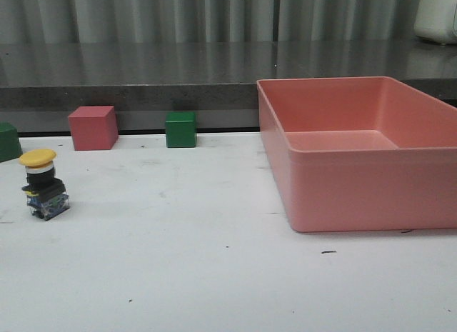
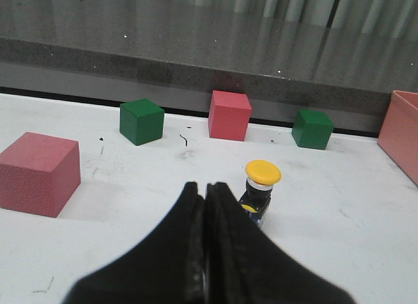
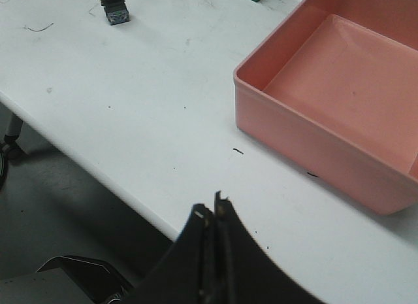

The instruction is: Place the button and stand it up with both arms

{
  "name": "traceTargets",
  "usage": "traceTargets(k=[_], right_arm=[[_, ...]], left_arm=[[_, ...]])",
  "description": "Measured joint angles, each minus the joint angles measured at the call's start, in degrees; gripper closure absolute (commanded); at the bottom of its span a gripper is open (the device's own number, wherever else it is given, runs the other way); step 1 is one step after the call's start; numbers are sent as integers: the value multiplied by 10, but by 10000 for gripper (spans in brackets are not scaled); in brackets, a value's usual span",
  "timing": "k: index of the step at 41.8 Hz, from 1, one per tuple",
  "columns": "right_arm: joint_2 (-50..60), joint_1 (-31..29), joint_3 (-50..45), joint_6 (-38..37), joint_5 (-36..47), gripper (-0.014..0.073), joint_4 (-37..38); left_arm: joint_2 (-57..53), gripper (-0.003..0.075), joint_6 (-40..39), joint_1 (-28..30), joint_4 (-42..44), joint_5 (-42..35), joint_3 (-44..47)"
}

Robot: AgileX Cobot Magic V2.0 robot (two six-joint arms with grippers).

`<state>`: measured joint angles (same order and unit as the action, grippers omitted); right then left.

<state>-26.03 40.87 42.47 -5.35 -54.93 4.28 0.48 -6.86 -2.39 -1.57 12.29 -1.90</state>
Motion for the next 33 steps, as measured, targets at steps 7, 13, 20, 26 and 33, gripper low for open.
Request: traceTargets(k=[7,13,20,26,33], right_arm=[[0,0,0,0,0,662,0],[0,0,0,0,0,662,0],[0,0,0,0,0,662,0],[0,0,0,0,0,662,0],[0,0,0,0,0,662,0]], left_arm=[[-7,740,0,2,0,-60,24],[-7,740,0,2,11,-77,24],[-7,740,0,2,21,-77,24],[-7,740,0,2,23,-77,24],[-7,740,0,2,23,-77,24]])
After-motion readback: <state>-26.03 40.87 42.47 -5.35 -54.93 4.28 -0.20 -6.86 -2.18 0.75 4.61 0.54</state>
